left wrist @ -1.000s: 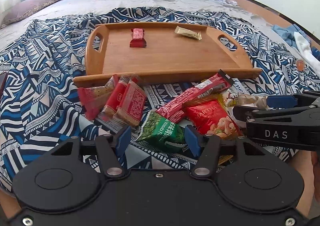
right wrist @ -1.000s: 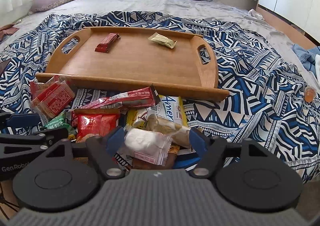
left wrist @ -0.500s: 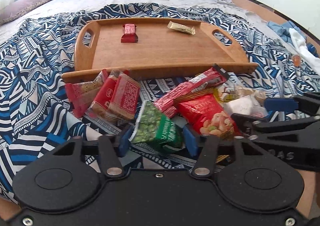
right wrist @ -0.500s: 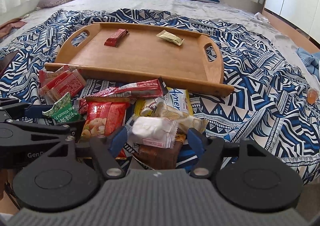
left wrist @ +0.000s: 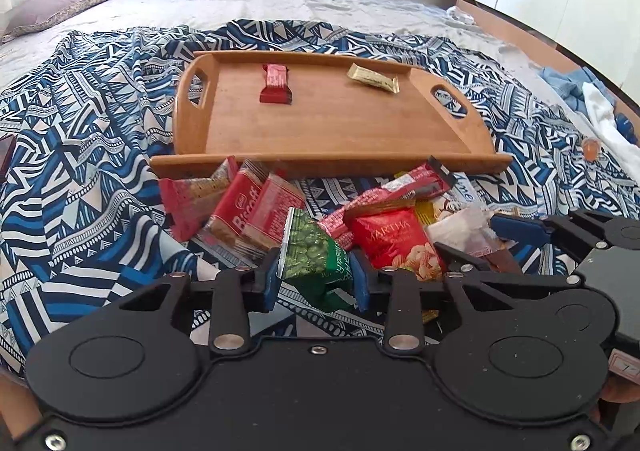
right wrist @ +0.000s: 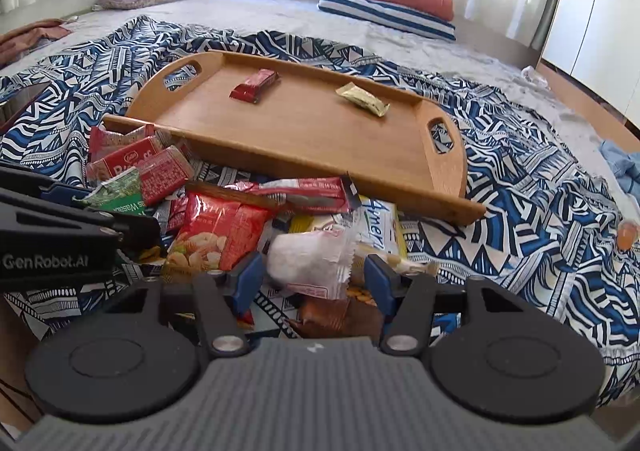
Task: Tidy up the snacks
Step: 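Grasp a green pouch with the left gripper while the right grasps a white packet, then carry the green pouch and white packet over the tray with both grippers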
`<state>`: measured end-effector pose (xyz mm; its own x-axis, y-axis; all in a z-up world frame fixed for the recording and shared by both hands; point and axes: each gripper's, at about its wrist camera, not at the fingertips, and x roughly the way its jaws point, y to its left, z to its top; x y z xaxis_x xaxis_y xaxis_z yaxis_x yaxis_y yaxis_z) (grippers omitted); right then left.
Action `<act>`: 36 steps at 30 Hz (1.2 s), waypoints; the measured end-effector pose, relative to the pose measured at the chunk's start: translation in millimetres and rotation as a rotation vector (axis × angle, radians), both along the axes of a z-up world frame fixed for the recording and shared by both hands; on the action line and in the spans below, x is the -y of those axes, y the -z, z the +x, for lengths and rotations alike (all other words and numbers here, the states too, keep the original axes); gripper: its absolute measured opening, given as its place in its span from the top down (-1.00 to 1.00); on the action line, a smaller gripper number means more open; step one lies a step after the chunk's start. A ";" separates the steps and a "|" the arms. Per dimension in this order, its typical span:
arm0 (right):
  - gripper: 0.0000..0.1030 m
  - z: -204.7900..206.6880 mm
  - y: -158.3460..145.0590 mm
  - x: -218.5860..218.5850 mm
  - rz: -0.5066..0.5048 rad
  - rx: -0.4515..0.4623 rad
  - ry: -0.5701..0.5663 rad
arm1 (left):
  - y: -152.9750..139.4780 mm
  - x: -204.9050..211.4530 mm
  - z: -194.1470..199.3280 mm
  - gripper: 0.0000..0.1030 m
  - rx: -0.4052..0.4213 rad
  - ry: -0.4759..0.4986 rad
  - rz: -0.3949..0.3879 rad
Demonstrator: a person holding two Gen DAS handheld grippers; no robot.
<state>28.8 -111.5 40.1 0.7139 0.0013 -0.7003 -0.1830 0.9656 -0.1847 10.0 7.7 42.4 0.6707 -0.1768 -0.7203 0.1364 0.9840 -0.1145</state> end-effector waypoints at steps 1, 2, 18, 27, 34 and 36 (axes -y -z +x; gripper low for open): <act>-0.37 1.3 1.4 -0.5 0.000 0.000 -0.002 | -1.4 -1.0 0.6 0.35 0.003 -0.004 0.000; -0.37 2.3 2.5 -0.9 0.002 -0.002 -0.002 | -2.7 -2.0 1.0 0.35 0.004 -0.007 -0.002; 0.45 5.8 -19.5 14.9 0.145 0.063 0.070 | -27.9 -24.8 15.7 0.35 0.043 -0.057 -0.059; 0.74 34.3 -43.7 41.8 0.210 0.107 0.121 | -47.2 -42.9 58.0 0.36 0.098 -0.114 -0.084; 0.58 49.5 -42.5 57.5 0.231 0.095 0.144 | -48.6 -48.2 84.4 0.36 0.098 -0.137 -0.095; 0.34 44.7 -39.4 61.4 0.226 0.081 0.136 | -46.5 -46.8 84.6 0.36 0.096 -0.131 -0.088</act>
